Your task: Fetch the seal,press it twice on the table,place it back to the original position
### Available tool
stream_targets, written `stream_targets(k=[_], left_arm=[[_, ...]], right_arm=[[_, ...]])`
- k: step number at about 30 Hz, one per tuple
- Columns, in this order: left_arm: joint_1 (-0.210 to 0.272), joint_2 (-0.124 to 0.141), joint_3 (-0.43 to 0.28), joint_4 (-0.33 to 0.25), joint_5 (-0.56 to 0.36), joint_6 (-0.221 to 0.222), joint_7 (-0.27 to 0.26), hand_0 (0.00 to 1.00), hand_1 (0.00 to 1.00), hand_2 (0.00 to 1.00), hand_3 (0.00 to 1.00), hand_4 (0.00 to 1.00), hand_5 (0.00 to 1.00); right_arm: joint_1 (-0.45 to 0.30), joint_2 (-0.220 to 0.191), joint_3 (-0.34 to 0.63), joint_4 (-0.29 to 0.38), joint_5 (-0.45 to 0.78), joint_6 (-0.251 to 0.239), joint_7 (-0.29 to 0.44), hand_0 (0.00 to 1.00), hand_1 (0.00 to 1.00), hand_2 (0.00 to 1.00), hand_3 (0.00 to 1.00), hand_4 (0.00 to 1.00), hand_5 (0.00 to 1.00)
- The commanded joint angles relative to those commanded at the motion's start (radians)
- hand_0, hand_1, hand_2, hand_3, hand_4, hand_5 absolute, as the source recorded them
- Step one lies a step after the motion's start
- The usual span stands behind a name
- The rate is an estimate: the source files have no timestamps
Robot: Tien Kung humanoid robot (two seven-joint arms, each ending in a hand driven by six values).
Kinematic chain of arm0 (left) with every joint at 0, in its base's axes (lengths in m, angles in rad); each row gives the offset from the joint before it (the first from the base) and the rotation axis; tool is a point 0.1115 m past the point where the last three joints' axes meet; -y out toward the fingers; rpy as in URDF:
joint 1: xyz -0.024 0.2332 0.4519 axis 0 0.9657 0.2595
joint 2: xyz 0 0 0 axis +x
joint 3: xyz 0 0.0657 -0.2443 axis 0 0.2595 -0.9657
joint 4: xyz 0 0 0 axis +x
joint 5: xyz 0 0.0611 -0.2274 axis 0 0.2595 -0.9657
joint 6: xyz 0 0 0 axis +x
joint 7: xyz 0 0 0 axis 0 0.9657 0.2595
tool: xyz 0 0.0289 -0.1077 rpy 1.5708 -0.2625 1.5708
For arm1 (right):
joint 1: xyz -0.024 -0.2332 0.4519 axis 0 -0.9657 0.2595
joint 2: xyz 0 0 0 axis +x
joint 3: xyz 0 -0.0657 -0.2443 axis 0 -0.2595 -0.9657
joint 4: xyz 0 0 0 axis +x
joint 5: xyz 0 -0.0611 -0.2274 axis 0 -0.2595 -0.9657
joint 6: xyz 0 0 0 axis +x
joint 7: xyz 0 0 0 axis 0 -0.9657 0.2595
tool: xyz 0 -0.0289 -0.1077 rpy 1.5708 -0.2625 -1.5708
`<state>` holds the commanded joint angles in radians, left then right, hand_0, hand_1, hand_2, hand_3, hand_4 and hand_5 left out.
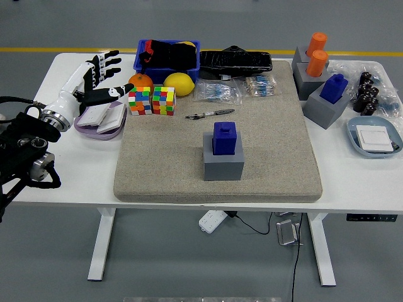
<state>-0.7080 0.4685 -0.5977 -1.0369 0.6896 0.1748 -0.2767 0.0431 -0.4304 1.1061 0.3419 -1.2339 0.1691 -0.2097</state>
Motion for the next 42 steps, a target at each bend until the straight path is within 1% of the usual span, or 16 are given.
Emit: stream_targets(k=[2,11,12,18,25,31,42], left_arm=[[0.001,-0.002,0.005,-0.005,-0.003,-0.004,0.002,0.881,0.845,0.855,0.902,0.896,0.053],[0.015,-0.031,0.045,-0.063,0.006,-0.040,0.021,0.881,0.842,0.849,0.902,0.904,0.051],[0.016,-0.033,0.047,-0.066,0.008,-0.044,0.024,0.883,0.838,0.841,0.905,0.925,0.048],[0.026,-0.051,0.079,-0.077,0.009,-0.058,0.034,0.881,0.835,0.834,0.905,0.929,0.051],[0.036,-0.069,0.096,-0.079,-0.004,-0.057,0.033,0.881,0.833,0.828,0.905,0.933,0.053],[0.052,-0.081,0.094,-0.083,-0.006,-0.051,0.029,0.879,0.830,0.827,0.904,0.937,0.049],[0.072,-0.096,0.115,-0.078,-0.027,-0.047,0.025,0.878,0.825,0.823,0.902,0.944,0.040]], right_arm=[[-0.001,0.002,0.002,0.000,-0.001,0.001,0.000,0.930,0.778,0.784,0.791,0.820,0.482],[-0.016,0.012,0.027,0.004,-0.012,0.007,0.005,0.930,0.778,0.784,0.793,0.821,0.483],[-0.018,0.012,0.028,0.005,-0.013,0.008,0.005,0.931,0.778,0.785,0.793,0.823,0.483],[-0.030,0.017,0.049,0.004,-0.020,0.010,0.006,0.931,0.778,0.784,0.792,0.824,0.483],[-0.045,0.022,0.070,0.009,-0.028,0.010,0.006,0.931,0.778,0.784,0.792,0.825,0.483],[-0.055,0.025,0.083,0.012,-0.033,0.009,0.006,0.931,0.780,0.784,0.794,0.826,0.481],[-0.067,0.030,0.096,0.015,-0.035,0.006,0.003,0.931,0.779,0.785,0.793,0.830,0.475]])
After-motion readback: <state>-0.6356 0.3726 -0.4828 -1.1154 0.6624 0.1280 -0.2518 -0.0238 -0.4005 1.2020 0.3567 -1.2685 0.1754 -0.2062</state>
